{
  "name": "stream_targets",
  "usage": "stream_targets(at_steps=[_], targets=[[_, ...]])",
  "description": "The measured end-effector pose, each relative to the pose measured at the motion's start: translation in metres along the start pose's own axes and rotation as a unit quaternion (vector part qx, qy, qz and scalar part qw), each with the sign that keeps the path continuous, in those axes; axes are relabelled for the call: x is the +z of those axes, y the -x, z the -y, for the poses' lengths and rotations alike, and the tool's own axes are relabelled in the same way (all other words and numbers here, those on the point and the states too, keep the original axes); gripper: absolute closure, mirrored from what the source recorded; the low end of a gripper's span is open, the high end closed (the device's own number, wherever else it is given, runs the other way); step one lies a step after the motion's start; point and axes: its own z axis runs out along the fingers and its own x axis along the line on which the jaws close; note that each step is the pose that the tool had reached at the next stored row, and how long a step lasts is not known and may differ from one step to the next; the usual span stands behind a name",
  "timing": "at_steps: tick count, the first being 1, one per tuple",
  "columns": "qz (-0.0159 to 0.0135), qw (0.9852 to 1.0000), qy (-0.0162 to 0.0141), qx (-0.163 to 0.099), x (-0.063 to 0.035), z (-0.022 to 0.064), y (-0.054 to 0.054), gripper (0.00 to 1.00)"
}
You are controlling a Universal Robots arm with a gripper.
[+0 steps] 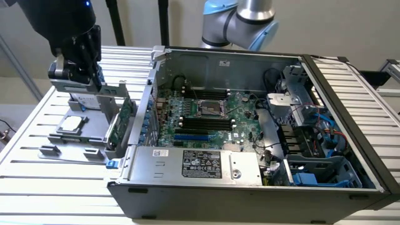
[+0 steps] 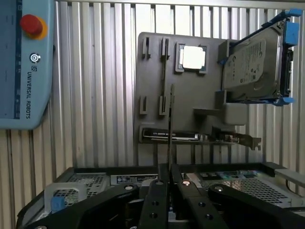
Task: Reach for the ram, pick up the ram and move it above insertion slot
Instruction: 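Pick up the ram and move it above insertion slot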
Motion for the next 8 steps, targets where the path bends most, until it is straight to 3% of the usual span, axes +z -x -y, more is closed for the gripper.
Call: stream_targets(at_steps=[8], targets=[[0.0152,0.9999,0.0010,-0.003,-0.0177,0.0343,0.003,0.87]])
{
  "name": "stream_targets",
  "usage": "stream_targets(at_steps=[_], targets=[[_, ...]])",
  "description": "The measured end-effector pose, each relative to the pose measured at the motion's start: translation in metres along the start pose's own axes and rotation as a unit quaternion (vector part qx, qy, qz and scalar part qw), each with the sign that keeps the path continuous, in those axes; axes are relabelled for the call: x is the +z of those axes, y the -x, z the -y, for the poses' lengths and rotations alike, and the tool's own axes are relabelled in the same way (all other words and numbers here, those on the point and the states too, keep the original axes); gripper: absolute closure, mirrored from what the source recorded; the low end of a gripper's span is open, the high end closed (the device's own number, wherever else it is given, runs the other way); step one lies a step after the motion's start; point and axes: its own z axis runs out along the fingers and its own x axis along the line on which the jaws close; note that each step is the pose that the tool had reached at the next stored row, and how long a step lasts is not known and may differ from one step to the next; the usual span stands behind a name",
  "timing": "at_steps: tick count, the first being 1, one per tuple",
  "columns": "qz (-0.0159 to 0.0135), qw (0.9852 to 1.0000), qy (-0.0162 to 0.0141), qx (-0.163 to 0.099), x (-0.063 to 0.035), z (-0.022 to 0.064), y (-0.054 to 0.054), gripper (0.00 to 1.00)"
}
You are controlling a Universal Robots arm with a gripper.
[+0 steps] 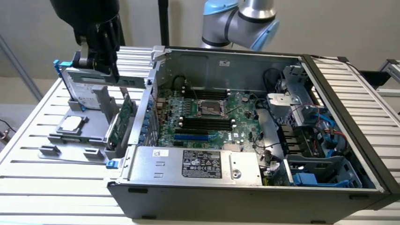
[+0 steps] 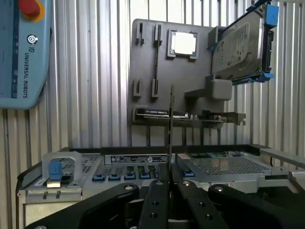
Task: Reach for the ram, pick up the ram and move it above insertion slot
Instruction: 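Pick up the ram and move it above insertion slot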
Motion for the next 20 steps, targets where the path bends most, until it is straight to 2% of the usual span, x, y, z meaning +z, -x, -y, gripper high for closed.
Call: stream_targets(at_steps=[3,5,14,20], targets=[[0.0046,1.0000,0.0002,-0.002,-0.0022,0.0120,0.000,0.87],[0.0059,1.0000,0.0004,-0.003,-0.0028,0.0194,0.001,0.87],[0.0059,1.0000,0.0012,-0.008,-0.0042,0.0506,0.001,0.87],[0.0058,0.9999,0.0016,-0.010,-0.0051,0.0766,0.002,0.87]])
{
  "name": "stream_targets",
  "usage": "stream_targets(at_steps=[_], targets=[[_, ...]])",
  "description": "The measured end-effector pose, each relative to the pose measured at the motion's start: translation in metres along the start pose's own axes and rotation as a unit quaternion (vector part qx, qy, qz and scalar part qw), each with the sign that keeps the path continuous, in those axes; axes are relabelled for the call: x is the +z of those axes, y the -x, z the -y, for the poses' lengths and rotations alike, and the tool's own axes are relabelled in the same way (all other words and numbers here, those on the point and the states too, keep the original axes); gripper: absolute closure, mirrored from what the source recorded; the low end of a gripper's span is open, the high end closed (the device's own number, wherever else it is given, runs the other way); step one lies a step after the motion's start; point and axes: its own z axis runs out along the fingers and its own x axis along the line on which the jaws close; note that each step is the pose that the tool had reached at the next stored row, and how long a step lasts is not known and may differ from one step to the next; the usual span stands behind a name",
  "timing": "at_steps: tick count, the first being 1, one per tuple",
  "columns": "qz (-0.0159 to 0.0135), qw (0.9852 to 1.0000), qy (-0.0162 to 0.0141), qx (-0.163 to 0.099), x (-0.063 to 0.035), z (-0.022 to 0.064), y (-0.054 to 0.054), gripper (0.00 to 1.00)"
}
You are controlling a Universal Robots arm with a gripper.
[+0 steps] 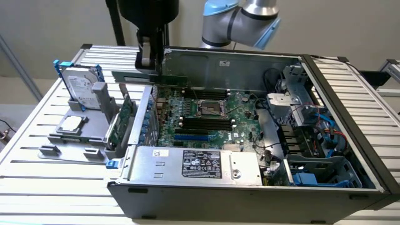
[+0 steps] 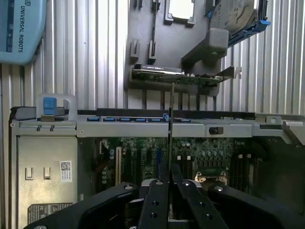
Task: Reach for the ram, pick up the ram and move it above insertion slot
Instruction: 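Pick up the ram and move it above insertion slot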
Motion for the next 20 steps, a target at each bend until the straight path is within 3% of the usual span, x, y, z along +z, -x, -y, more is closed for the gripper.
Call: stream_targets(at_steps=[9,20], targets=[[-0.0003,1.0000,0.0005,-0.003,0.0017,0.0296,0.002,0.87],[-0.0041,1.0000,0.0005,-0.003,0.0093,0.0589,0.022,0.87]])
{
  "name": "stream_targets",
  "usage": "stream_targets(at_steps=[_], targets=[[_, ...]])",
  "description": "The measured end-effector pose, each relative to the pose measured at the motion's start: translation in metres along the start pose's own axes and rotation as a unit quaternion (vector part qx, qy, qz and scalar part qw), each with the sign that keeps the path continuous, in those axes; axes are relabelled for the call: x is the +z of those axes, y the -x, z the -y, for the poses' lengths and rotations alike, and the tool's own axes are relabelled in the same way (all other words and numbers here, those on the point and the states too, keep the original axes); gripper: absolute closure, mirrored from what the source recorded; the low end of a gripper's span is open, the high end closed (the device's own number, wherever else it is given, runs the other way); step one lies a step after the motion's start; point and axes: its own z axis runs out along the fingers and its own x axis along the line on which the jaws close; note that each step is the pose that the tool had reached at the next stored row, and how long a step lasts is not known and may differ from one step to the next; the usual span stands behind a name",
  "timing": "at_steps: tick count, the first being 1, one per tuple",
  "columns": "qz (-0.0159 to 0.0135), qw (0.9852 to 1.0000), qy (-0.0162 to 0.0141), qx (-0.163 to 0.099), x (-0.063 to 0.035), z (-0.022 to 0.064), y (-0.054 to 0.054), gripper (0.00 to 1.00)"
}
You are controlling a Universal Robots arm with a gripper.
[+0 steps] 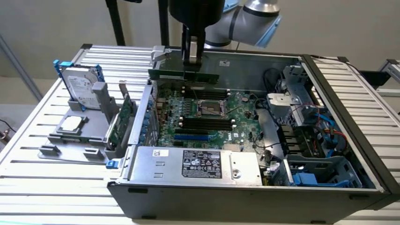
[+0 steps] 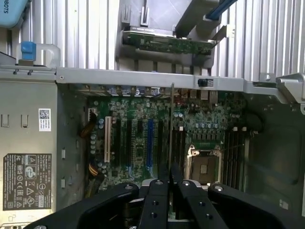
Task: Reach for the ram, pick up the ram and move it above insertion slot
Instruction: 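Pick up the ram and move it above insertion slot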
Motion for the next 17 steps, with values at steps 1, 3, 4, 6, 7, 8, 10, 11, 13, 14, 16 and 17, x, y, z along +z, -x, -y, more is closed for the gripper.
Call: stream_targets(at_steps=[1,3,4,6,7,8,10,11,13,14,16,17], targets=[[-0.0007,1.0000,0.0000,0.000,0.0008,0.0025,0.002,0.87],[-0.0022,1.0000,0.0000,0.000,0.0026,0.0074,0.006,0.87],[-0.0031,1.0000,0.0000,0.000,0.0035,0.0099,0.007,0.87],[-0.0051,1.0000,0.0000,0.000,0.0054,0.0149,0.011,0.87],[-0.0062,1.0000,0.0000,0.000,0.0064,0.0173,0.013,0.87],[-0.0072,1.0000,0.0001,0.000,0.0074,0.0197,0.014,0.87],[-0.0092,1.0000,0.0001,0.000,0.0093,0.0240,0.018,0.87],[-0.0103,0.9999,0.0001,0.000,0.0103,0.0262,0.020,0.87],[-0.0128,0.9999,0.0001,0.001,0.0123,0.0303,0.023,0.87],[-0.0142,0.9999,0.0001,0.001,0.0133,0.0321,0.025,0.87],[-0.0170,0.9999,0.0001,0.001,0.0152,0.0359,0.028,0.87],[-0.0182,0.9998,0.0001,0.001,0.0161,0.0376,0.029,0.87]])
